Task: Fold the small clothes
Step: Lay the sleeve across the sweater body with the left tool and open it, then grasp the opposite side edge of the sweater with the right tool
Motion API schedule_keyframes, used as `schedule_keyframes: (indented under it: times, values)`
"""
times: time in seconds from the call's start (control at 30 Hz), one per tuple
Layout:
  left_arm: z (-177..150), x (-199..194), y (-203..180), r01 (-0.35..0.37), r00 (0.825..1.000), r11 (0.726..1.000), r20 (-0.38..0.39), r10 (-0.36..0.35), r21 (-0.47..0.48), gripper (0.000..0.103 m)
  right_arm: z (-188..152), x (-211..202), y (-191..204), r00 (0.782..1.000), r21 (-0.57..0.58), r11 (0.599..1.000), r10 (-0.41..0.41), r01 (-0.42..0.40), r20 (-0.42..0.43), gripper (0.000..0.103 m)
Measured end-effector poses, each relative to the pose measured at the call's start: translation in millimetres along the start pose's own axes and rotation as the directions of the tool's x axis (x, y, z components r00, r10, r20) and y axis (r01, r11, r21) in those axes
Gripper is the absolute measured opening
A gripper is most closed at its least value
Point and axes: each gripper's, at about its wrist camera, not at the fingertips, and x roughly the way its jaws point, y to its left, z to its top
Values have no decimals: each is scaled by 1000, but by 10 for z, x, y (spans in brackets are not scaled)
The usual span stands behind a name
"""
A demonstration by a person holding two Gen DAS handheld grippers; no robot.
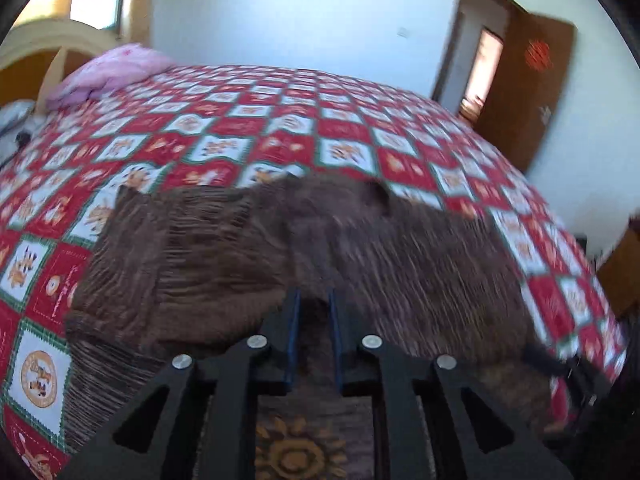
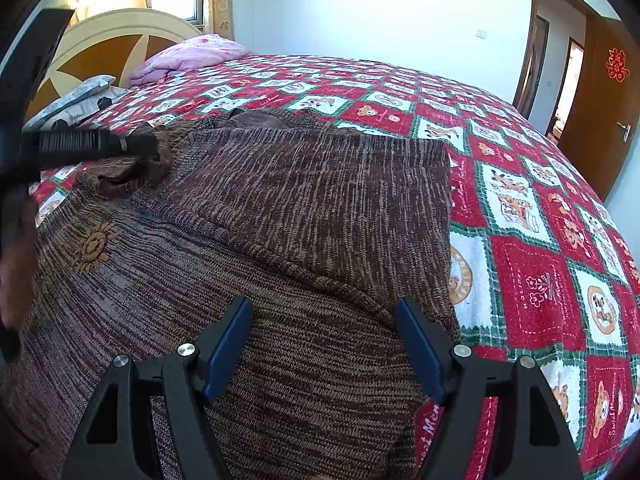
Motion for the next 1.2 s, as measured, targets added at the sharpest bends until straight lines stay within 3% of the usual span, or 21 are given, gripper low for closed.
schedule_keyframes:
  times: [0.07, 0.13, 0.2, 0.3, 0.4, 0.47, 0.5, 0.57, 0.67, 0.8, 0.93, 1.07, 1.2]
  values:
    - [-58, -89, -83, -5, 1000, 997, 25, 3, 74, 33, -2, 2, 8, 1000, 0, 1000, 1, -1, 0, 75]
    - [-69, -246, -50, -28, 997, 992, 76, 18, 122, 69, -2, 2, 8, 1000, 1, 1000, 2, -2, 0, 75]
    - [-44, -395, 127, -84, 988, 988, 137, 67, 127, 82, -1, 2, 6, 1000, 0, 1000, 1, -1, 0, 75]
    - [27, -439, 606, -268, 955, 959, 161, 251, 95, 82, -1, 1, -3, 1000, 0, 1000, 1, -1, 0, 75]
    - [64, -336, 1177, -450, 888, 892, 123, 444, 31, 85, -5, 1, -5, 1000, 2, 1000, 3, -3, 1, 75]
    - [55, -186, 1491, -495, 868, 869, 50, 494, 11, 88, -6, 6, -2, 1000, 6, 1000, 8, -8, 2, 75]
    - [20, -99, 1611, -499, 867, 867, 13, 499, 5, 88, -8, 5, -7, 1000, 7, 1000, 10, -10, 3, 75]
    - [-77, 89, 1730, -478, 876, 878, -70, 478, 20, 88, -12, -13, -15, 1000, 10, 1000, 18, -19, 12, 75]
    - [-74, 80, 1693, -463, 885, 886, -46, 463, 18, 94, -31, -105, -42, 999, 28, 999, 24, -24, 31, 75]
    - [-112, 100, 1671, -466, 884, 885, -37, 466, 23, 96, 93, -274, 155, 999, 11, 1000, -2, 2, 45, 75]
    - [-152, 76, 1694, -453, 891, 892, -20, 453, 7, 96, 428, -279, 646, 998, -83, 995, 57, -56, 18, 75]
    - [-142, 88, 1846, -386, 923, 920, -33, 384, -70, 100, 797, -101, 1293, 997, -213, 974, 76, -71, 18, 72]
    - [-182, 53, 1960, -320, 947, 937, -32, 318, -141, 103, 1043, 150, 1730, 992, -251, 960, 122, -126, -30, 66]
